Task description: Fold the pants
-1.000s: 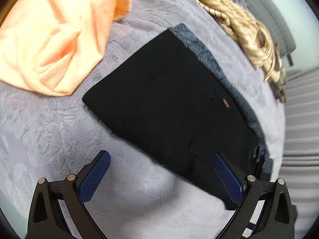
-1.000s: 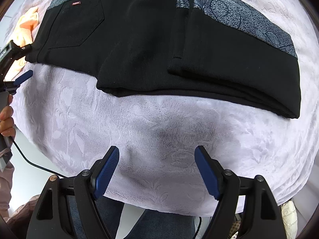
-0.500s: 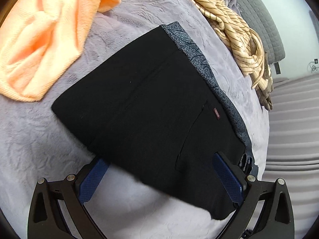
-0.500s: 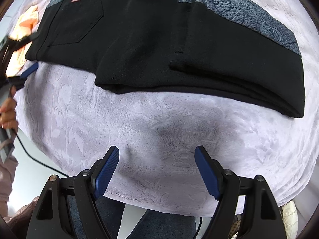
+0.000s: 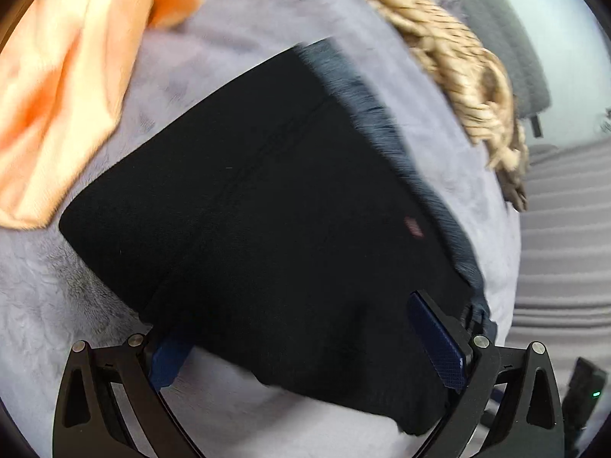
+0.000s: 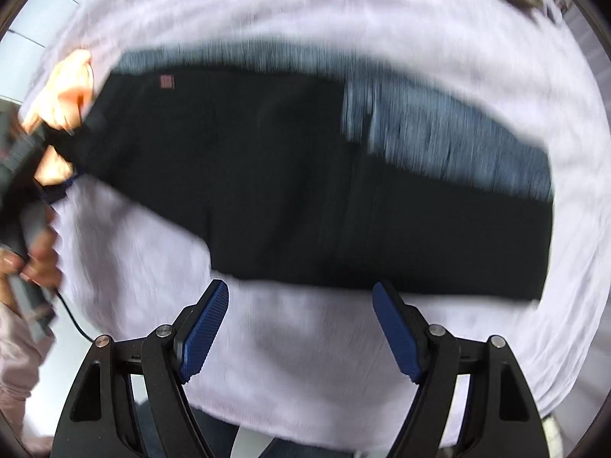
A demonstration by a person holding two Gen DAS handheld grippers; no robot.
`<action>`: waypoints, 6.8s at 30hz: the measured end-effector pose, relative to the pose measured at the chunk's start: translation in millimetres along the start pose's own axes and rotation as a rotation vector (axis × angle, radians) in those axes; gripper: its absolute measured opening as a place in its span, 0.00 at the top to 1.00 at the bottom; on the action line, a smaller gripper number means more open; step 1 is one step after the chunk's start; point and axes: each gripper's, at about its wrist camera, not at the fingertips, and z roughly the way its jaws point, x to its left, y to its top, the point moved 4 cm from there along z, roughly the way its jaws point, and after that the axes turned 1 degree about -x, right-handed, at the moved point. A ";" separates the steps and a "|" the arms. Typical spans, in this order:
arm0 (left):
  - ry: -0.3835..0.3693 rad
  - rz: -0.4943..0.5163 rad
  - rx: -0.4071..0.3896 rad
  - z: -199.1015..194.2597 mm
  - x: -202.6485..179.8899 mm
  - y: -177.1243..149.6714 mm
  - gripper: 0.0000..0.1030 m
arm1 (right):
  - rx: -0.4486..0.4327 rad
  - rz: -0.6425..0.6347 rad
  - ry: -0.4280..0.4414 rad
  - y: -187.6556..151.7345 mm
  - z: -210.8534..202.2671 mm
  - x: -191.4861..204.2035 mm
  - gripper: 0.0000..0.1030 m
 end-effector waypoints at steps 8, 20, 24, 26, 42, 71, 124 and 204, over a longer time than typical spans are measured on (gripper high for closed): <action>0.337 0.332 -0.147 -9.5 -38.5 -14.7 0.53 | -0.088 -0.096 0.129 115.8 -38.0 25.4 0.21; 0.660 0.864 -0.313 -1.6 -90.8 -58.3 0.54 | 0.250 -0.455 0.309 182.8 -8.4 221.8 0.21; 0.677 0.877 -0.332 -2.5 -93.3 -59.4 0.54 | 0.367 -0.574 0.220 171.5 30.4 269.3 0.21; 0.673 0.877 -0.334 -5.3 -93.8 -60.7 0.54 | 0.396 -0.609 0.162 167.2 46.0 276.2 0.22; 0.326 1.175 -0.444 -51.1 -262.0 -132.7 0.54 | 0.020 -0.116 0.626 138.1 -96.7 42.2 0.81; 0.352 1.136 0.100 61.6 -278.8 -217.0 0.00 | -0.145 0.406 0.266 -55.7 -27.7 -278.4 0.48; 0.482 0.759 0.189 113.9 -226.6 -99.0 0.00 | -0.149 0.473 0.229 -66.9 -15.4 -278.0 0.23; 0.061 0.534 0.348 172.4 -212.7 -85.6 0.00 | -0.021 0.349 0.809 -37.3 53.4 -333.2 0.24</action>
